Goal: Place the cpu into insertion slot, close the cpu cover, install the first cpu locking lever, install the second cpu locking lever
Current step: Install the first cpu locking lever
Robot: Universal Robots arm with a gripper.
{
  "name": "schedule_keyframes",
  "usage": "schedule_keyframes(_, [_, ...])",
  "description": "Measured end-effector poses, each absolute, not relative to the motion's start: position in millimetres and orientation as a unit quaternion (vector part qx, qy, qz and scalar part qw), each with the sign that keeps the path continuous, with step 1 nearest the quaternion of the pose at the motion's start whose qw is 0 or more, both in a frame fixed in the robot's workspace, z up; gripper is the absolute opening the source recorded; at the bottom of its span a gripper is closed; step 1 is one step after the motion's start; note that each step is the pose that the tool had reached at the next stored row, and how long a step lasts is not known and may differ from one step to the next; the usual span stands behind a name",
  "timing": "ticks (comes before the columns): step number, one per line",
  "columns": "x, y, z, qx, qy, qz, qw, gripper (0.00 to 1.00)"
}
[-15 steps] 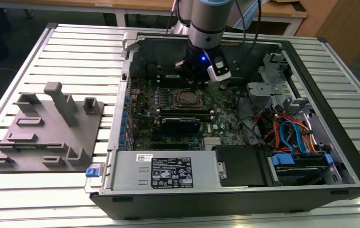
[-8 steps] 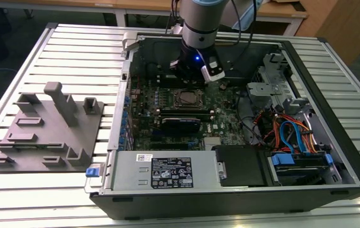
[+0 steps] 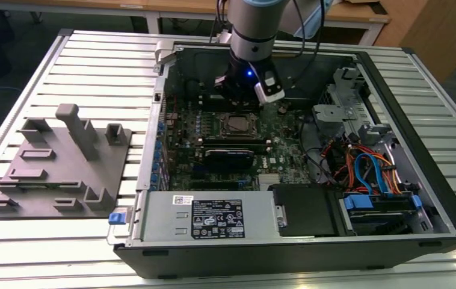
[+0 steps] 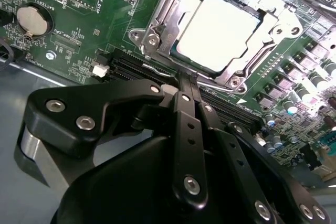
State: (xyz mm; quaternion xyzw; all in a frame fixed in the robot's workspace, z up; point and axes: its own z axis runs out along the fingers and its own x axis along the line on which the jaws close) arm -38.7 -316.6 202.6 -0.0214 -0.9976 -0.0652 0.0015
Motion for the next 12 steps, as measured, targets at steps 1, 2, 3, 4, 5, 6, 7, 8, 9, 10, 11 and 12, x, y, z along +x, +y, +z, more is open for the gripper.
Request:
schedule_keyframes(1, [-38.7,-316.5,202.9,-0.021,-0.998,-0.065,0.001,0.11])
schedule_keyframes(2, [-38.6,-316.5,203.2,-0.021,-0.998,-0.065,0.001,0.11])
schedule_keyframes(3, [-38.3,-316.5,203.3,-0.021,-0.998,-0.066,0.001,0.11])
schedule_keyframes(4, [-38.0,-316.5,203.3,-0.021,-0.998,-0.066,0.001,0.11])
schedule_keyframes(5, [-37.6,-316.5,203.4,-0.021,-0.998,-0.066,0.002,0.11])
schedule_keyframes(6, [-36.8,-316.5,203.5,-0.021,-0.998,-0.066,0.002,0.11])
schedule_keyframes(7, [-35.8,-316.5,203.5,-0.021,-0.998,-0.066,0.002,0.11])
schedule_keyframes(8, [-34.7,-316.5,203.5,-0.021,-0.998,-0.066,0.002,0.11])
schedule_keyframes(9, [-33.8,-316.5,203.5,-0.021,-0.998,-0.066,0.002,0.11])
schedule_keyframes(10, [-33.2,-316.4,203.5,-0.021,-0.998,-0.066,0.002,0.11])
schedule_keyframes(11, [-32.6,-316.2,203.5,-0.021,-0.998,-0.066,0.002,0.11])
schedule_keyframes(12, [-32.1,-316.0,203.5,-0.021,-0.998,-0.066,0.002,0.11])
